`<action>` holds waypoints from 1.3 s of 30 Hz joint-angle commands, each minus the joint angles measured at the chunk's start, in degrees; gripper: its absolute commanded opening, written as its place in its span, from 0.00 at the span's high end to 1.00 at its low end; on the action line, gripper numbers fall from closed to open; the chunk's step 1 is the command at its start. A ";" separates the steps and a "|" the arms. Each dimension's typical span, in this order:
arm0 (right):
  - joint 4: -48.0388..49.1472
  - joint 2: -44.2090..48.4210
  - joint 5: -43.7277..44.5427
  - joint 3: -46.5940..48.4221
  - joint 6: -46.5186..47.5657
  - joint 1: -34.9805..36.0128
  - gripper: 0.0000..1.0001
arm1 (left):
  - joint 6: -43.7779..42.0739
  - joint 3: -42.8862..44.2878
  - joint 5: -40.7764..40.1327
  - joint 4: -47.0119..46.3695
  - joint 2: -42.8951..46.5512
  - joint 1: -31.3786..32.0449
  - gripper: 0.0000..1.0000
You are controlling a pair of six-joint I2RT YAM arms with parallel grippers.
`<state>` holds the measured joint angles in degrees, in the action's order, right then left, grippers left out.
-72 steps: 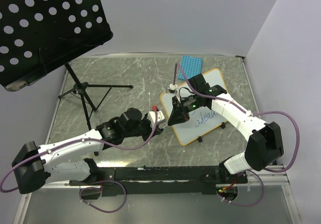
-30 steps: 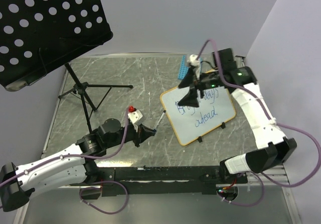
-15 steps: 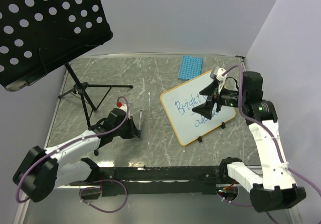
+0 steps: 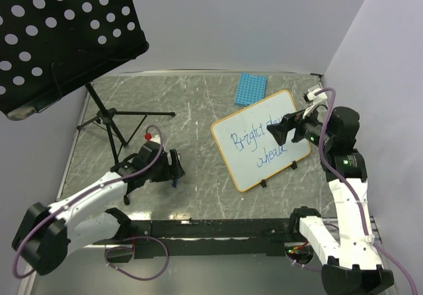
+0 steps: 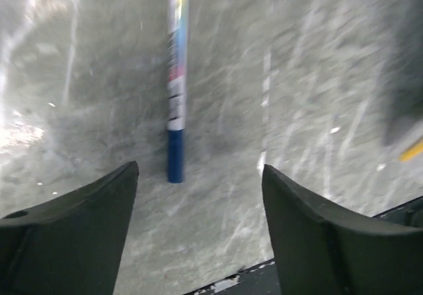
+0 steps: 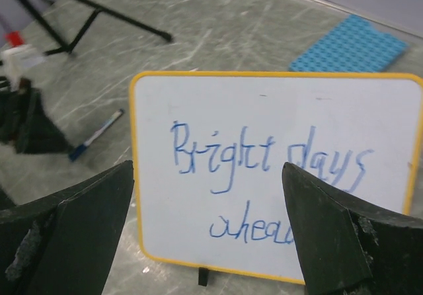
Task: Write a sentence on the whiteboard
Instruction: Put down the whiteboard marker at the center of the board, then reset both arms
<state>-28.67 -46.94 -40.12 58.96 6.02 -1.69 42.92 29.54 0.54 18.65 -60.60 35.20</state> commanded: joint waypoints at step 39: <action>3.61 6.42 29.14 -3.06 -4.81 -0.68 0.00 | -12.33 22.84 -4.14 -4.86 23.51 -0.84 0.03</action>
<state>-28.21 -41.21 -10.17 56.82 -0.54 -2.15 32.21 52.25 -2.31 15.70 -36.77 34.68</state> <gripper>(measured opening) 0.997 0.969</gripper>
